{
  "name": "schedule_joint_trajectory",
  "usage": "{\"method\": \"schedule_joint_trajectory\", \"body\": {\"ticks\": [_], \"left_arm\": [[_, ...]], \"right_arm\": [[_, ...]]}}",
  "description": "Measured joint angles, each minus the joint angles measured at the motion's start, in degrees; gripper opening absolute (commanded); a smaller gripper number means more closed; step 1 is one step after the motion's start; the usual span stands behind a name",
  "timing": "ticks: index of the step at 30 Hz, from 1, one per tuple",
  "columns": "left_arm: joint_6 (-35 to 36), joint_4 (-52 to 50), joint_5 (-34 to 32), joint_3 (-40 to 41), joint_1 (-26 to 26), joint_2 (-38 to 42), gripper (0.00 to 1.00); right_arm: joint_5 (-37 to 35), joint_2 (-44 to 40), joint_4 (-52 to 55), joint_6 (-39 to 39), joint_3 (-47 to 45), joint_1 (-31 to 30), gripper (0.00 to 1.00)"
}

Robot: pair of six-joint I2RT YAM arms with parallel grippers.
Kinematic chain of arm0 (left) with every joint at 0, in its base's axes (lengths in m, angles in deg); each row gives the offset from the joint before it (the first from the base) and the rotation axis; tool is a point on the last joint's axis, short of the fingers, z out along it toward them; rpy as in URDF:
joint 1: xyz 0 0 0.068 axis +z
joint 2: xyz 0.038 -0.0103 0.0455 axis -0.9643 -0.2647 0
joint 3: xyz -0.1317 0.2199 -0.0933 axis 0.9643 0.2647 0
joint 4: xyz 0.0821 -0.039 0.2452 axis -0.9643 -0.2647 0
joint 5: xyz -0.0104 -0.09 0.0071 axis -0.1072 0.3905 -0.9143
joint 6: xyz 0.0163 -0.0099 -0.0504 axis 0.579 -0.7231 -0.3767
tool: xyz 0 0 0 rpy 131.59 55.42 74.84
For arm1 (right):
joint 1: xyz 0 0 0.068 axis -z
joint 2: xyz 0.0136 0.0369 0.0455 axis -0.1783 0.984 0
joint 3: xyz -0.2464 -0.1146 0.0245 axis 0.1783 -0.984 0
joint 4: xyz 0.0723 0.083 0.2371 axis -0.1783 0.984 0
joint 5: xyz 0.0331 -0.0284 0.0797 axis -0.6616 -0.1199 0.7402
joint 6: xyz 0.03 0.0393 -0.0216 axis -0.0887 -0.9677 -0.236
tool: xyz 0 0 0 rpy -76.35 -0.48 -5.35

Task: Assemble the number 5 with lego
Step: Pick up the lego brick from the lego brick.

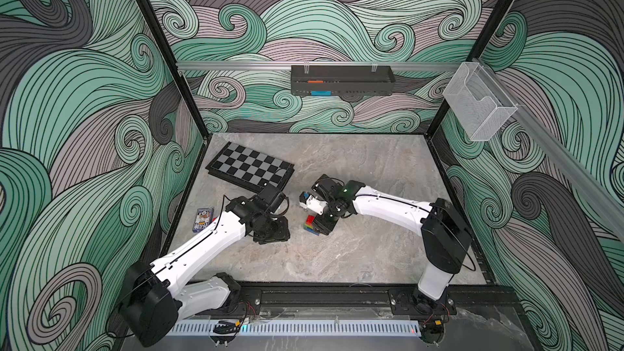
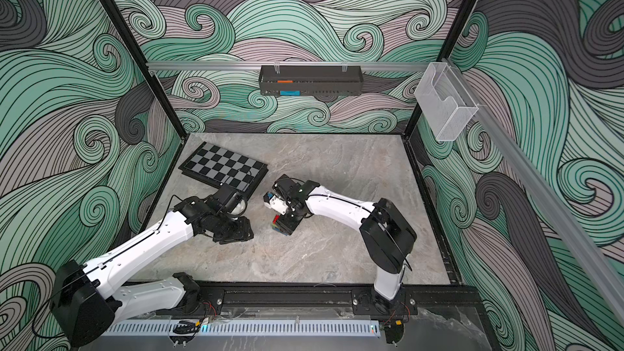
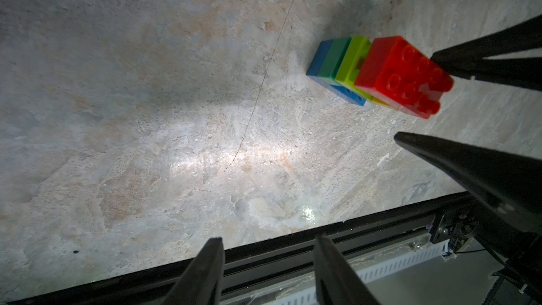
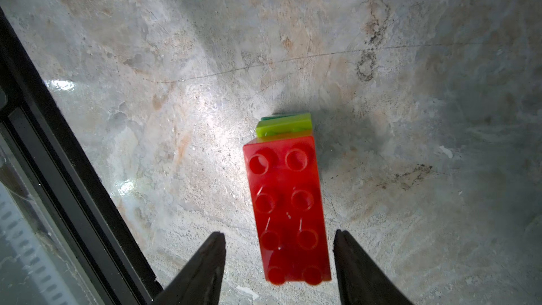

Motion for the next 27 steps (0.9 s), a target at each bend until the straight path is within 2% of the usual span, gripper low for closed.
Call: {"method": "schedule_joint_trajectory", "body": {"ticks": [7, 16, 27], "left_arm": [[0.0, 0.1, 0.4, 0.0, 0.4, -0.4, 0.53], [0.0, 1.1, 0.7, 0.1, 1.1, -0.7, 0.53], [0.3, 2.8, 1.7, 0.1, 1.9, -2.7, 0.53]], "right_arm": [[-0.9, 0.8, -0.3, 0.2, 0.0, 0.0, 0.56], [-1.1, 1.8, -0.3, 1.0, 0.0, -0.3, 0.34], [-0.6, 1.3, -0.6, 1.2, 0.1, -0.3, 0.31]]}}
